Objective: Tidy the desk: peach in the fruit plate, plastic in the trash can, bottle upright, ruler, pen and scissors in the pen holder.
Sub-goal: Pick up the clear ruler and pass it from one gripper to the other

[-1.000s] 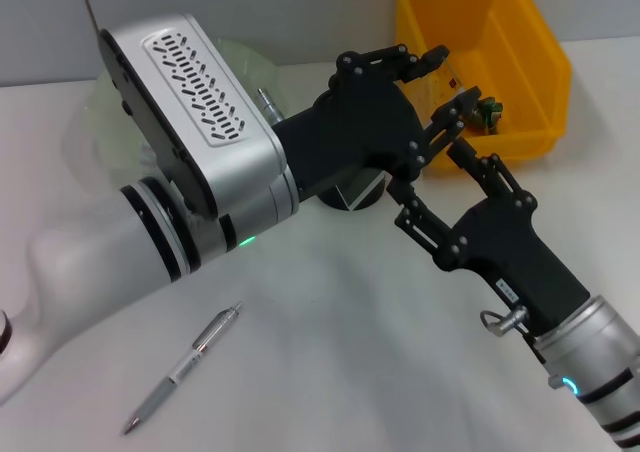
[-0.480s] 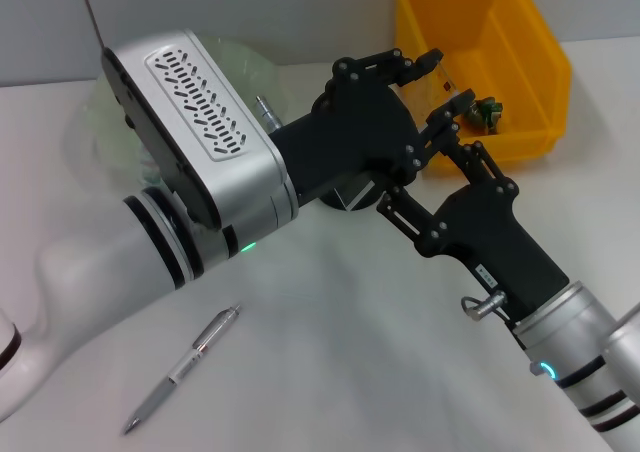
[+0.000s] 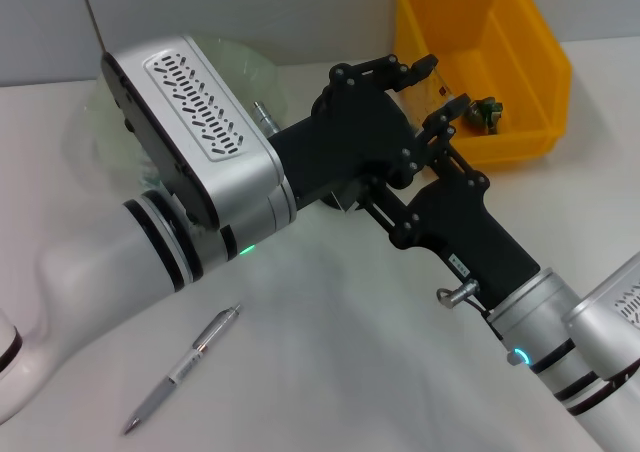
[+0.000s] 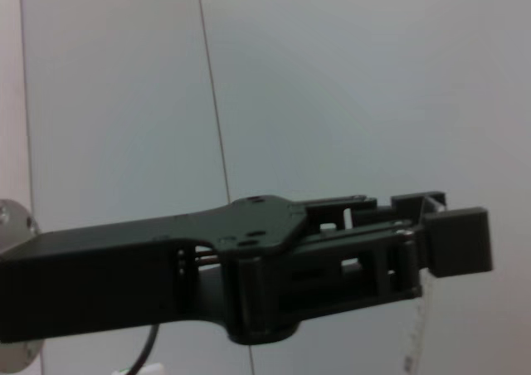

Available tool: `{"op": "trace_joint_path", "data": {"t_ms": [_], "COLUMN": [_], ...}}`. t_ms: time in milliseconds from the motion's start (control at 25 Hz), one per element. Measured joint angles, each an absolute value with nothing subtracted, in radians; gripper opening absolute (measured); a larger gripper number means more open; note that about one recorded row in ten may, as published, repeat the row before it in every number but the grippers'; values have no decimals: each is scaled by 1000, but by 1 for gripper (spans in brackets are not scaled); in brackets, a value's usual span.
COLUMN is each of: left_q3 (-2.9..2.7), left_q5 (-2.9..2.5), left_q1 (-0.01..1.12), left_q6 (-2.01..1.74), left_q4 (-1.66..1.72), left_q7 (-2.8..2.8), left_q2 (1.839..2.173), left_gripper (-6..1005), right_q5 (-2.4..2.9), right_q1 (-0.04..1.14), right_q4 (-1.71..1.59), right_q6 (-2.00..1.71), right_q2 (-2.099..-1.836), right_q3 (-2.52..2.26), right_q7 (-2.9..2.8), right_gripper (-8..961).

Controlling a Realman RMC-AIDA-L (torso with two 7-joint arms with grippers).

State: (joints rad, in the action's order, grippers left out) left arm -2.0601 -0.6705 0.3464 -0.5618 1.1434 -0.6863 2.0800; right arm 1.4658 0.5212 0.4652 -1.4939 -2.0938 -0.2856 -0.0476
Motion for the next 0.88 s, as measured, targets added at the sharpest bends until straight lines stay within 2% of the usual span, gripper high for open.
{"op": "trace_joint_path", "data": {"t_ms": [320,520,800,880], "left_q3": [-2052,-2051,-2054,-2055], "left_q5": [-670,-670,-670,-670], "left_q1": [351,354,358,358], "left_q6": [-563,-563,-563,-563], "left_q4": [1139,1136,1132,1132], "left_q7": [-686,-686,-690,-691], "left_q2": [2080,2080,2080,2080], "left_gripper": [417,418,421,421], "right_q5": [1471,1471,1477,1481], "right_q1": [516,516,523,526], "right_q4": [466,463,462,461], "right_q6": [-1502,-1504,-1502,-1500], "right_q2": [-2094,-2094,-2094,-2094], "right_q3": [-277,-273,-273,-273], "right_q7": [-48,-48,-47,-48], "right_gripper": [618,364,167,168]}}
